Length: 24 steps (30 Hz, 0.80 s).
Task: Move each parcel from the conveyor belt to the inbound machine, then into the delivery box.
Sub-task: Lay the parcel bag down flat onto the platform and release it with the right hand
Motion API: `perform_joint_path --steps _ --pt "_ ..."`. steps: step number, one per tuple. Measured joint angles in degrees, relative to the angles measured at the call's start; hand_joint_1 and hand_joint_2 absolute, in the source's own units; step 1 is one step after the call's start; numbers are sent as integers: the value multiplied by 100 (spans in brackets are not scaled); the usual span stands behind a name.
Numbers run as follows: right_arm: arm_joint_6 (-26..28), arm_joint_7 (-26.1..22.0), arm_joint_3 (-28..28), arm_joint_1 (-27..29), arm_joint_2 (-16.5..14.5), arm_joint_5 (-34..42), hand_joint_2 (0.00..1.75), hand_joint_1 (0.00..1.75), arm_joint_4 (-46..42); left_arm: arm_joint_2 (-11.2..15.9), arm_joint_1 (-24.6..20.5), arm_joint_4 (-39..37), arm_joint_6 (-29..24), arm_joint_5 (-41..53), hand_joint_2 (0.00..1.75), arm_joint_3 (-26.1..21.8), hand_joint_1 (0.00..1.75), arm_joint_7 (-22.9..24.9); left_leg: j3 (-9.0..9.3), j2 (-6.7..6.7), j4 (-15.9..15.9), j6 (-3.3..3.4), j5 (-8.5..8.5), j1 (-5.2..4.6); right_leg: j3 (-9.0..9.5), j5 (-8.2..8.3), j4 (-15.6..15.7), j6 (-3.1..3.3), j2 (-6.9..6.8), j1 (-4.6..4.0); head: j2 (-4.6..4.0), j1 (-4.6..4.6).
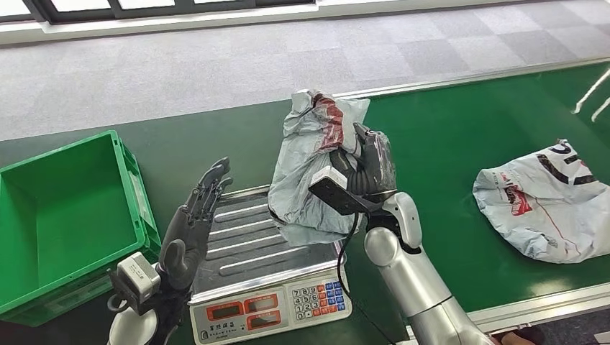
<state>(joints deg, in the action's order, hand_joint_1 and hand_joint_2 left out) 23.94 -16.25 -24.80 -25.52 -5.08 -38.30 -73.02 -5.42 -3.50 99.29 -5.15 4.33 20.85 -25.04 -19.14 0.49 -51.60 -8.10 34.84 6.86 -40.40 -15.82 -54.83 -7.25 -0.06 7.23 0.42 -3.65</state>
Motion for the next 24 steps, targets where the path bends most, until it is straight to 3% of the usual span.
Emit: perform_joint_path --steps 12,24 --pt "-818 -63 -445 -242 -510 830 175 175 673 1 -85 10 -134 -217 0 0 0 -88 -1 2 0 0 0 0 -1 0 0 0 0 0 0 0" --pt "-901 47 -542 -246 -622 820 175 175 937 0 -90 53 -136 -234 0 0 0 -73 -2 2 0 0 1 0 -2 -1 0 0 0 0 0 0"
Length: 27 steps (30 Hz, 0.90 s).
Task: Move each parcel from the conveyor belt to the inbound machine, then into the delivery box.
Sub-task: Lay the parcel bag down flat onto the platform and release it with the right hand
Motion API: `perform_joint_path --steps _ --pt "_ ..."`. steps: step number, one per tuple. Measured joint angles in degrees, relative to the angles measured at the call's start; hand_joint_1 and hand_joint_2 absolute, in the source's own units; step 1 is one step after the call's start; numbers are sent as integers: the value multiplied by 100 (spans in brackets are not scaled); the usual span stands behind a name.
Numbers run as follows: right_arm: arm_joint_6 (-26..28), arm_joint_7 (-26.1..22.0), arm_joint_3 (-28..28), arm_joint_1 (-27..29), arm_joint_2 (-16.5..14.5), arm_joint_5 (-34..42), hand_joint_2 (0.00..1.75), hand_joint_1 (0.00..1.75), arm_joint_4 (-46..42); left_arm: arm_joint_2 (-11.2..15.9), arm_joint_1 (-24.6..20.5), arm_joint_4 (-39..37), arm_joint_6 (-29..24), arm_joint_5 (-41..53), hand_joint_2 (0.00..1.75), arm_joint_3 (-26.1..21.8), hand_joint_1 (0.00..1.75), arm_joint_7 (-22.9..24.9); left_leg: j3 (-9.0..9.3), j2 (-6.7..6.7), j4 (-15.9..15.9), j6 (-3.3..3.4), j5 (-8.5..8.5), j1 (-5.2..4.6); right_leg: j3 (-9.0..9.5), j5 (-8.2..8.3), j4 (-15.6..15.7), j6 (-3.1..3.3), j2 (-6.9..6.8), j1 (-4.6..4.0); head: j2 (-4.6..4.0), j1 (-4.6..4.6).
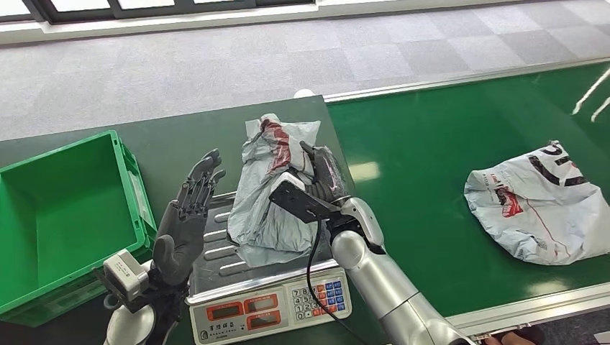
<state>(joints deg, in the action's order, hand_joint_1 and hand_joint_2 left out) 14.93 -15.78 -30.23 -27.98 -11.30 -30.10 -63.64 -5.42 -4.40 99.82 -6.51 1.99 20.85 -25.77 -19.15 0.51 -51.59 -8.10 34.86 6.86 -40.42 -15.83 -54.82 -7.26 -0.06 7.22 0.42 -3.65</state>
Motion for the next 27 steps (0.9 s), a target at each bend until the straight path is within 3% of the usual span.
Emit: perform_joint_path --steps 10,14,15,18,19,22,27 --pt "-386 214 -93 7 -14 -27 175 175 86 0 1 29 20 7 0 0 0 72 1 0 0 0 -1 0 0 0 0 0 0 0 0 0" --pt "-765 701 -180 29 -15 -217 175 175 112 0 10 68 35 49 0 0 0 107 1 0 0 0 -1 0 0 0 0 0 0 0 0 0" --pt "-856 851 -214 45 -15 -294 175 147 117 0 14 80 43 67 0 0 0 117 1 0 0 0 -1 0 0 0 0 0 0 0 0 0" --pt "-1106 1142 -275 114 -14 -391 175 17 124 0 27 116 79 108 0 0 0 166 1 1 0 0 0 0 0 0 0 0 0 0 0 0" --pt "-1170 1181 -281 136 -12 -371 131 0 124 0 30 124 93 111 0 0 0 181 1 1 0 0 0 0 0 0 0 0 0 0 1 0" --pt "-1286 1157 -282 218 7 -199 0 0 109 0 39 134 103 115 0 0 0 199 3 2 0 0 0 0 0 0 1 0 0 -1 1 0" --pt "-1531 1010 -282 585 185 237 0 0 -349 -19 119 148 -407 260 0 0 0 173 4 4 0 1 3 0 -1 -1 1 0 1 -3 0 0"
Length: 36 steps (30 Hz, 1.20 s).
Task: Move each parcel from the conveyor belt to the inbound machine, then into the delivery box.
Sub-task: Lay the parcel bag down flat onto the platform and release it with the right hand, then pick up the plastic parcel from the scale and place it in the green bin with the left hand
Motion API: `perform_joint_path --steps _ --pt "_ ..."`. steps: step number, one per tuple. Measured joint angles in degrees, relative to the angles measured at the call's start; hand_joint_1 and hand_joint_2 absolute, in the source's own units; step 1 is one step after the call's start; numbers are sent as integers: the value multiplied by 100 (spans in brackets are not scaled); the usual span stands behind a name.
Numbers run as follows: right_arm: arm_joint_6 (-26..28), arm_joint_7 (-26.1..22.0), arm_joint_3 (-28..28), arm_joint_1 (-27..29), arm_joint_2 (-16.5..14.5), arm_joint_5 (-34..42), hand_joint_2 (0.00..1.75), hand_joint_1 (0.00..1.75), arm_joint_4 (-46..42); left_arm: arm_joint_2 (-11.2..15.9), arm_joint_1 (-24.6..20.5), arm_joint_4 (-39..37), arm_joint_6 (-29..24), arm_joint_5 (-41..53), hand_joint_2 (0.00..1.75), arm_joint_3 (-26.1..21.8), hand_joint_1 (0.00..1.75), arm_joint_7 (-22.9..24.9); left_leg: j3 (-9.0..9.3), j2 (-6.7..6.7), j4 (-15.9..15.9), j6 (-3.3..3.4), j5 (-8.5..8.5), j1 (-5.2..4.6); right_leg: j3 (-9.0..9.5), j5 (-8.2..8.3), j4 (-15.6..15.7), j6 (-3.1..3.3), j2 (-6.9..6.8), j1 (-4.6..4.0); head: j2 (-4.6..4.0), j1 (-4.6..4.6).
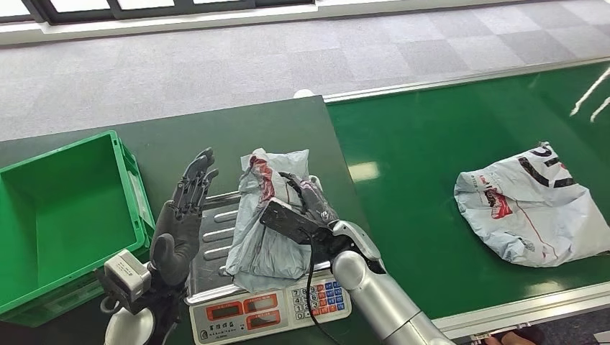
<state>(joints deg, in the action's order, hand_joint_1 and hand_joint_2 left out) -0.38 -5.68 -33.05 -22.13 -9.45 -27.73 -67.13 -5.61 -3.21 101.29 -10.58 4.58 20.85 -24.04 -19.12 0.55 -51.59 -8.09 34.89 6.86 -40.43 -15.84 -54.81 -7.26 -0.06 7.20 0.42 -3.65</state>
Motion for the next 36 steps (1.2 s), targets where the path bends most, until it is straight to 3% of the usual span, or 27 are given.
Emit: perform_joint_path --steps 6,10,12,16,19,20,23,24,30,36 --pt "71 -512 21 405 256 395 0 0 -806 -4 110 4 -252 92 0 0 0 31 0 1 0 1 1 0 0 0 1 0 0 0 0 0" --pt "416 -982 175 808 426 555 175 0 -1716 1 194 53 -783 779 0 -2 0 -188 0 0 0 1 2 0 0 -1 1 0 0 0 0 0" --pt "572 -1230 300 1064 516 581 175 0 -2260 15 210 112 -930 1042 0 -3 0 -178 0 1 0 3 5 0 0 -3 2 0 -1 0 0 0" --pt "796 -1600 590 1555 653 602 175 0 -3271 95 188 188 -823 1397 175 -7 0 35 1 4 0 4 10 0 0 -7 4 -5 -1 0 0 0" --pt "949 -1877 751 1854 737 532 175 0 -3813 192 31 154 -664 2026 175 -5 0 334 2 3 0 3 10 -1 0 -7 6 -6 -1 -1 0 0" --pt "997 -1976 794 1948 766 523 175 0 -3972 240 -74 107 -602 2298 131 -3 0 459 2 4 0 3 10 -1 0 -7 6 -6 -1 -1 0 0" --pt "1088 -2224 913 2195 857 575 175 0 -4359 416 -513 -176 -329 2973 131 36 0 789 7 7 0 2 9 -1 0 -4 6 -4 0 -1 0 0" --pt "1111 -2298 947 2265 887 595 175 0 -4456 485 -702 -335 -184 3143 175 77 0 895 8 7 0 1 8 -2 0 -3 6 -3 0 -1 0 0" --pt "1125 -2565 1080 2532 982 710 175 0 -4762 775 -2221 -2042 856 3897 175 587 0 1255 11 10 -1 -9 -3 -2 -1 16 6 11 7 -1 0 0" --pt "1033 -2528 1095 2554 985 670 175 0 -4874 795 -3317 -3691 1193 4143 175 1229 0 1176 12 12 -1 -12 -7 -2 -1 19 4 13 13 -1 0 0"
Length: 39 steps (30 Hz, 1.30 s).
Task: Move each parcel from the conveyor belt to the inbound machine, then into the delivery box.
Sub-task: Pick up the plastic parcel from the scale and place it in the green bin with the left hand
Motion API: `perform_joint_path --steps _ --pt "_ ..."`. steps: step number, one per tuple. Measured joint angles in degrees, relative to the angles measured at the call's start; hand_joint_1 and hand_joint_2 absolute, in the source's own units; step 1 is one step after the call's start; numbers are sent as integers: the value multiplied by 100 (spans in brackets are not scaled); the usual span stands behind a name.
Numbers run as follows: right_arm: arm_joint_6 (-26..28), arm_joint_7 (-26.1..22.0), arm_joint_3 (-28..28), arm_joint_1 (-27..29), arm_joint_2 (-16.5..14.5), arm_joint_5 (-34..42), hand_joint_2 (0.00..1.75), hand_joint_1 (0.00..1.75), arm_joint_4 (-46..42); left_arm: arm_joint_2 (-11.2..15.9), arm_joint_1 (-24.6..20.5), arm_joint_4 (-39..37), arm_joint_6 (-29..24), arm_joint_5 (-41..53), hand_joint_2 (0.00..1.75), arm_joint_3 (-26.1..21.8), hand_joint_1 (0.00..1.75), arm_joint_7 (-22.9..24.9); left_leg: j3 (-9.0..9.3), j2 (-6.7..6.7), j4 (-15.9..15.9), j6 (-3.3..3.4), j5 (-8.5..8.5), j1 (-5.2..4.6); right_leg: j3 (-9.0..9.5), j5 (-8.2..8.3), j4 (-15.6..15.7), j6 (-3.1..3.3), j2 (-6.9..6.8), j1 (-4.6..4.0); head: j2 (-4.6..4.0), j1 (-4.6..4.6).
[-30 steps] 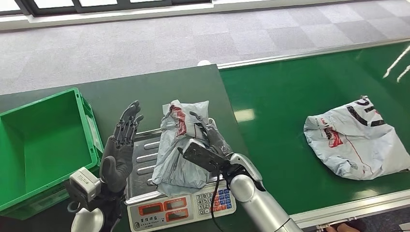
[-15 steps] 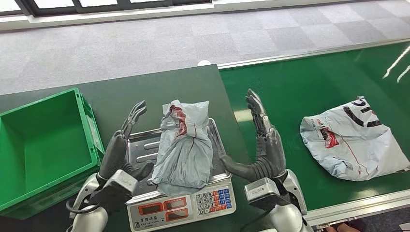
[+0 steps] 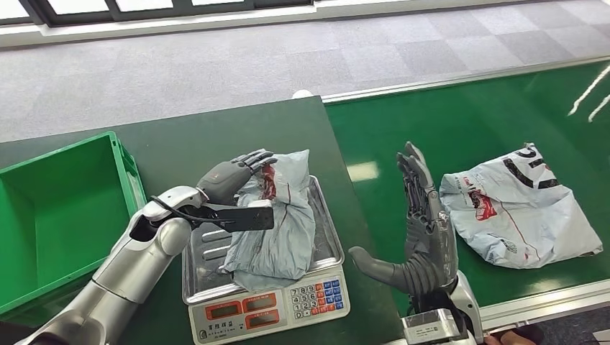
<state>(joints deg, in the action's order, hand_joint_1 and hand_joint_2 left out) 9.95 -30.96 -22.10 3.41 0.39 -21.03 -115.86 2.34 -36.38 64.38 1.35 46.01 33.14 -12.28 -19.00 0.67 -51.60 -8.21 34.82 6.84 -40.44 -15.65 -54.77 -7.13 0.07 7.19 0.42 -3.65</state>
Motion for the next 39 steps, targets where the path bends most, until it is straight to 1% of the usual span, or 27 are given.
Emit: perform_joint_path --steps 5,6,9,10,14,19,24,28,33,34,35,37,39 --pt "-23 29 25 13 -2 -15 175 0 -36 0 -322 -596 34 17 175 238 0 -26 -1 0 0 1 1 0 1 -1 0 -1 0 0 1 0" --pt "-31 40 32 20 -2 -29 175 0 -43 -1 -379 -691 77 20 175 298 3 -28 -1 0 0 1 2 0 1 -1 1 -1 0 0 0 0" --pt "-49 59 61 36 -2 -84 175 0 -58 -25 -579 -1013 251 -24 175 543 134 -51 -1 0 0 3 3 0 1 -1 1 -1 -1 0 0 0" --pt "-50 61 70 39 -2 -96 175 0 -59 -38 -648 -1124 306 -53 175 637 175 -69 -1 0 0 3 3 0 1 -1 1 -1 -1 0 0 0" --pt "-25 61 102 68 -4 -115 175 0 -69 -64 -895 -1452 485 -136 175 943 175 -176 -1 0 0 4 3 0 2 -1 1 -1 -2 1 0 -1" --pt "35 55 145 138 -7 -104 175 0 -97 -9 -1081 -1558 496 -323 175 1087 175 -196 -1 -1 0 2 1 1 3 0 1 0 -2 1 1 0" --pt "81 50 186 161 -5 -27 175 0 -107 142 -1143 -1379 409 -487 175 1144 175 -79 -1 -1 0 1 -1 1 3 1 0 1 -1 1 0 0" --pt "146 36 231 182 -4 67 175 0 -124 307 -1138 -1072 133 -512 175 1161 175 58 -2 0 0 1 -1 1 2 1 0 1 -1 1 0 0" --pt "148 35 234 187 -4 81 175 0 -127 329 -1137 -1033 96 -512 175 1160 175 77 -2 0 0 1 -1 1 2 1 -1 1 0 1 0 0" --pt "149 31 244 201 -4 99 175 0 -136 384 -1135 -925 36 -505 175 1157 175 105 -3 0 0 1 -1 1 2 1 -1 1 0 1 0 0" --pt "155 26 255 224 -4 126 175 0 -145 497 -1100 -723 -166 -419 175 1122 175 176 -4 -1 0 2 -2 1 2 1 -1 1 -1 1 0 0" --pt "204 -4 277 297 0 205 175 0 -165 796 -991 -172 -784 -52 175 917 175 351 -7 -3 0 2 -3 2 1 1 -2 1 -2 1 0 0" --pt "276 -36 281 354 10 246 175 0 -166 990 -888 183 -1329 447 175 636 175 490 -9 -2 1 3 -4 3 0 0 -2 1 -2 0 0 0"
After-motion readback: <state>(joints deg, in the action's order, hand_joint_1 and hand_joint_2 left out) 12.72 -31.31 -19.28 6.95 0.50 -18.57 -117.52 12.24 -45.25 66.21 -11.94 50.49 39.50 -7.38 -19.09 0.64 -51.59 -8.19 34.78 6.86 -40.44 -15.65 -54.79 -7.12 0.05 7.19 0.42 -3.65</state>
